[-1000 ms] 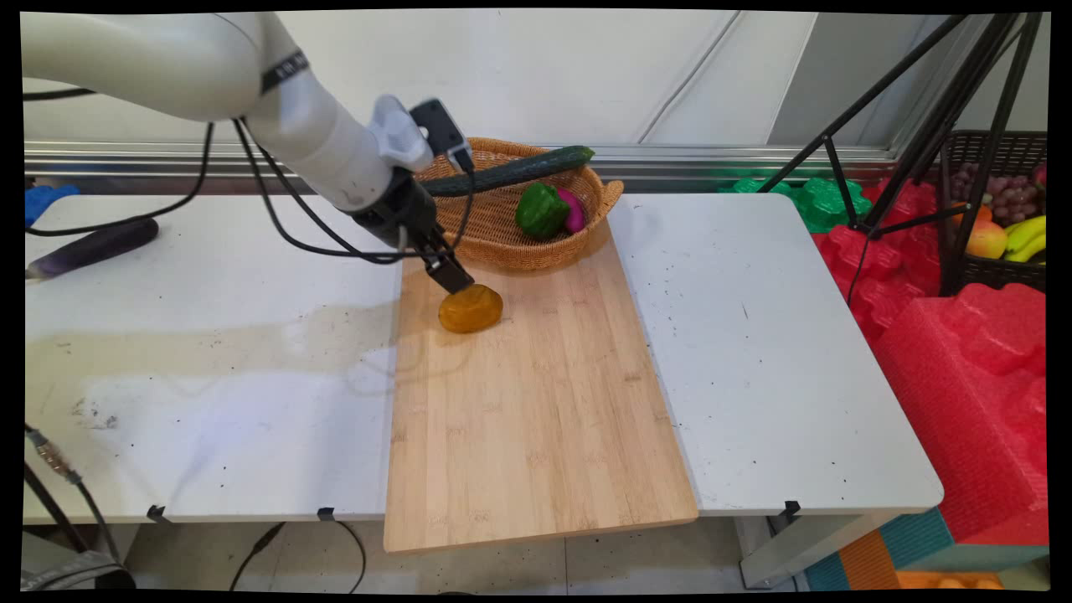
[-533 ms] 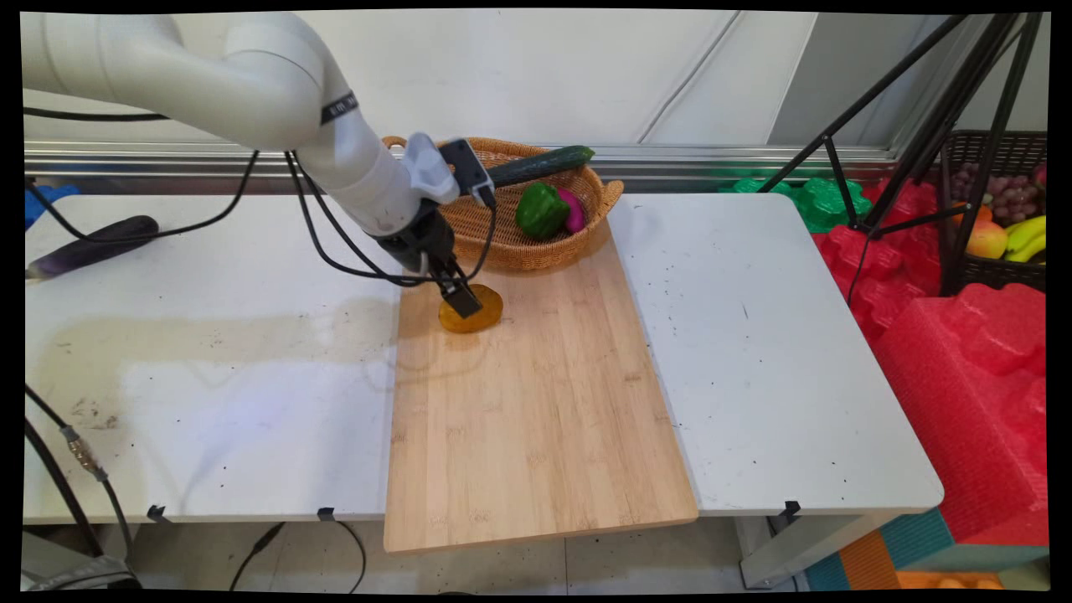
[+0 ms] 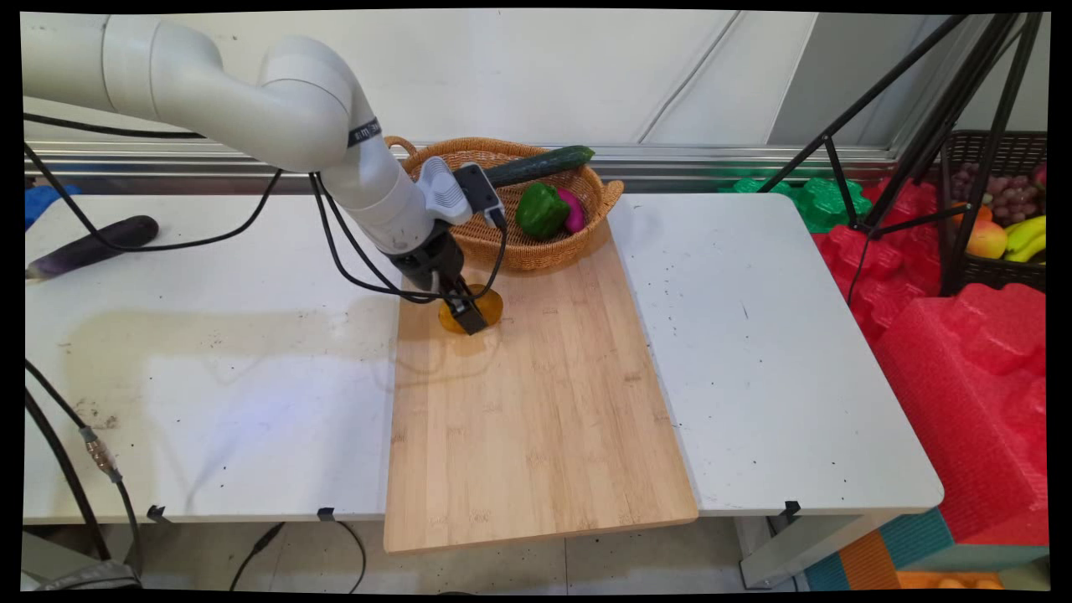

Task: Pick up the potato from the cutting board, then place the picked object in the vegetable basket

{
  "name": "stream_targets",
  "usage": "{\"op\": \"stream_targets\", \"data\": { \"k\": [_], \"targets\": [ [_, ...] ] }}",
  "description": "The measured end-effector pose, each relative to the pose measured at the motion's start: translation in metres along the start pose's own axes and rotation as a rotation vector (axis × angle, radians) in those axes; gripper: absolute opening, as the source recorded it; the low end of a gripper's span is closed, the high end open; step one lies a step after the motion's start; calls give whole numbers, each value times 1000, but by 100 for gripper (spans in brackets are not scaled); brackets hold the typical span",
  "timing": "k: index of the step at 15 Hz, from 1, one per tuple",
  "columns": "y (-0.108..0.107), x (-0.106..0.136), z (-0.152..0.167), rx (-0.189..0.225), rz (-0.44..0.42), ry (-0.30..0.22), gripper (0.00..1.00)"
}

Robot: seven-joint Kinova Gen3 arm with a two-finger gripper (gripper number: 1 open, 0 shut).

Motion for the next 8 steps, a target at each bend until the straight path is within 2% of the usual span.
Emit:
{"op": "stream_targets", "data": {
  "k": [1,5,8],
  "targets": [
    [1,0,1,-4,0,0,0],
    [6,3,-1,-6,1,13,0],
    [8,7,-16,7,3,42,0]
  ]
}}
